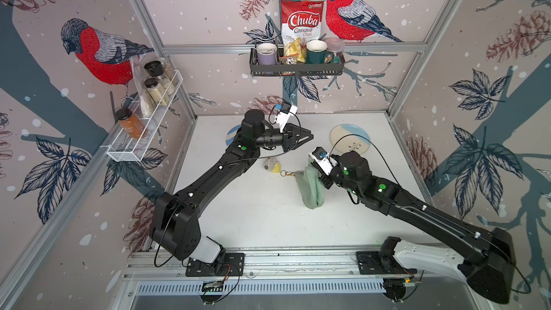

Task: Remove the decoration from the bag
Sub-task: Remove the decoration item from the bag.

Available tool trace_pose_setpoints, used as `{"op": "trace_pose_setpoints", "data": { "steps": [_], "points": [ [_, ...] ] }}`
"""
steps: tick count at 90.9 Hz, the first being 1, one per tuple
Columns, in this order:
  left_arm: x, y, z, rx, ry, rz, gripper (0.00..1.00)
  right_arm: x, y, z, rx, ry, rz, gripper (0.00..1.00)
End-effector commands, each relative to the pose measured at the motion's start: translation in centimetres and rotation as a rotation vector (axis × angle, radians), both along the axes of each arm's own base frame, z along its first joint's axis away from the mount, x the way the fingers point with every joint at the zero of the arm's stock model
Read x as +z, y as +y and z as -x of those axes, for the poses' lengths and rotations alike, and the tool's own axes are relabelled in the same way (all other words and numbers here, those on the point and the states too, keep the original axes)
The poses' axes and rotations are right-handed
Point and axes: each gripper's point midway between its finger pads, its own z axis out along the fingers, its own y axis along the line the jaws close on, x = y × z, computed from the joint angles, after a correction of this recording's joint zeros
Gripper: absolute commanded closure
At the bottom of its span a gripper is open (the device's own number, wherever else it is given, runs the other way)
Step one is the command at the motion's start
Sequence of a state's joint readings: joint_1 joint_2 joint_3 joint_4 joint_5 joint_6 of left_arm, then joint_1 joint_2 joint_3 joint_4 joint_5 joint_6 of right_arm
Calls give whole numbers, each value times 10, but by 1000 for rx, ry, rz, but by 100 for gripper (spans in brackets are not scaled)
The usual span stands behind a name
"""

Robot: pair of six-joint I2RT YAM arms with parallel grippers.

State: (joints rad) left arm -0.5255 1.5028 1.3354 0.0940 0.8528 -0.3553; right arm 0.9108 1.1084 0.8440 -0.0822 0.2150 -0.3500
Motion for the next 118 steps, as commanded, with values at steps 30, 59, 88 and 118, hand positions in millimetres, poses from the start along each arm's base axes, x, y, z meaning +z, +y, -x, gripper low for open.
{"op": "trace_pose_setpoints", "data": {
  "steps": [30,59,88,118],
  "points": [
    [-100,21,25,219,765,-214,65,20,-11,-16,-244,-561,237,100],
    [-101,23,36,229,835,-152,47,16,9,-7,-242,-744,331,100],
    [-81,26,43,201,841,-79,57,19,17,-10,-283,-870,401,100],
    [-109,44,49,248,875,-180,67,15,17,-11,-286,-879,417,100]
  ]
}}
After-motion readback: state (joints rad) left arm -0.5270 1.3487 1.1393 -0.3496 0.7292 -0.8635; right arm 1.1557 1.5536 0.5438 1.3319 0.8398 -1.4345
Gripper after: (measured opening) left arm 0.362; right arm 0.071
